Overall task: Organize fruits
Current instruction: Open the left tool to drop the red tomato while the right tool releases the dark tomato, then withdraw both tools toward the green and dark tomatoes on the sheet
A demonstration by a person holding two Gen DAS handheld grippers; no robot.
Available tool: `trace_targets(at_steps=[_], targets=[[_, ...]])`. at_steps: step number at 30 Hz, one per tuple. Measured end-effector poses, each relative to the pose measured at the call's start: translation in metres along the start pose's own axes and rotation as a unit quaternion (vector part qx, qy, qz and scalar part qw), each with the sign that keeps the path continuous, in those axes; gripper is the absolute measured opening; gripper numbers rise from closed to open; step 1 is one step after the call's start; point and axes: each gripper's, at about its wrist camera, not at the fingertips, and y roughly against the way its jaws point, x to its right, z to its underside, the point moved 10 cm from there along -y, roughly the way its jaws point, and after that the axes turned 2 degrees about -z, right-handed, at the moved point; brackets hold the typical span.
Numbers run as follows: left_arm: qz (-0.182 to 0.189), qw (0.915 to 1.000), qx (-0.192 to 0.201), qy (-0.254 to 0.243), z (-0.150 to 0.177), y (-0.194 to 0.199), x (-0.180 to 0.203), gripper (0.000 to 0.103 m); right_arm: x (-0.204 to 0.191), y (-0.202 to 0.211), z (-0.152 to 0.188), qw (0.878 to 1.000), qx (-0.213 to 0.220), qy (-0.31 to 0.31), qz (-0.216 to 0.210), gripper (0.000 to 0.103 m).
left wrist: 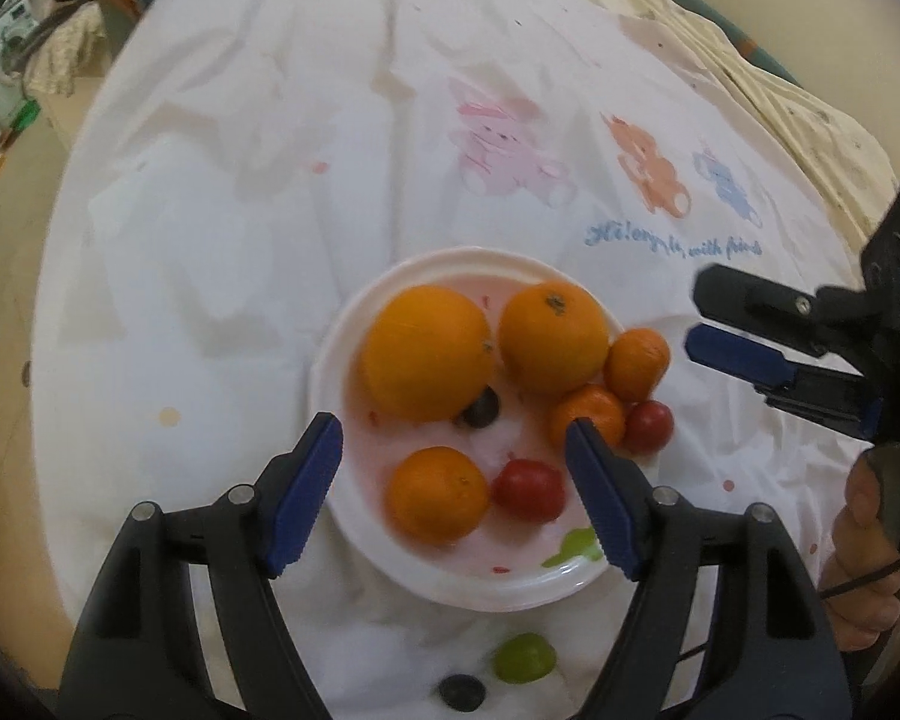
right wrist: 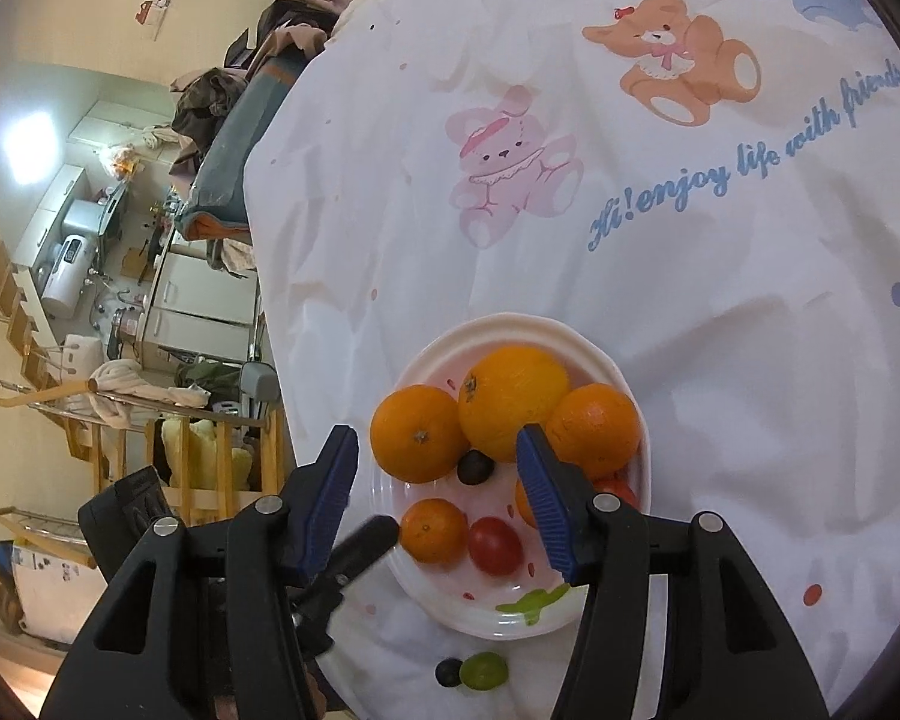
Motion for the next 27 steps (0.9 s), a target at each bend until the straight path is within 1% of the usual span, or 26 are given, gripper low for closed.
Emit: trace_targets(at_steps=[6, 14, 19, 27], targets=[[-0.006, 0.9999, 0.013, 0.003, 0.002, 0.014, -0.007, 0.074, -0.008, 0.012, 0.013, 1.0, 0.007, 0.022, 0.016, 0.059], [-0.016, 0.9992, 0.033, -0.015, 0.009, 0.038, -0.006, 0.074, -0.014, 0.034, 0.03, 0.998, 0.023, 0.05, 0.038, 0.059], [-0.024, 0.9981, 0.05, -0.028, 0.019, 0.057, -0.009, 0.074, -0.009, 0.048, 0.046, 0.998, 0.033, 0.04, 0.04, 0.059], [-0.03, 0.9974, 0.059, -0.03, 0.041, 0.078, -0.019, 0.074, -0.003, 0.064, 0.074, 0.998, 0.037, 0.029, 0.044, 0.059]])
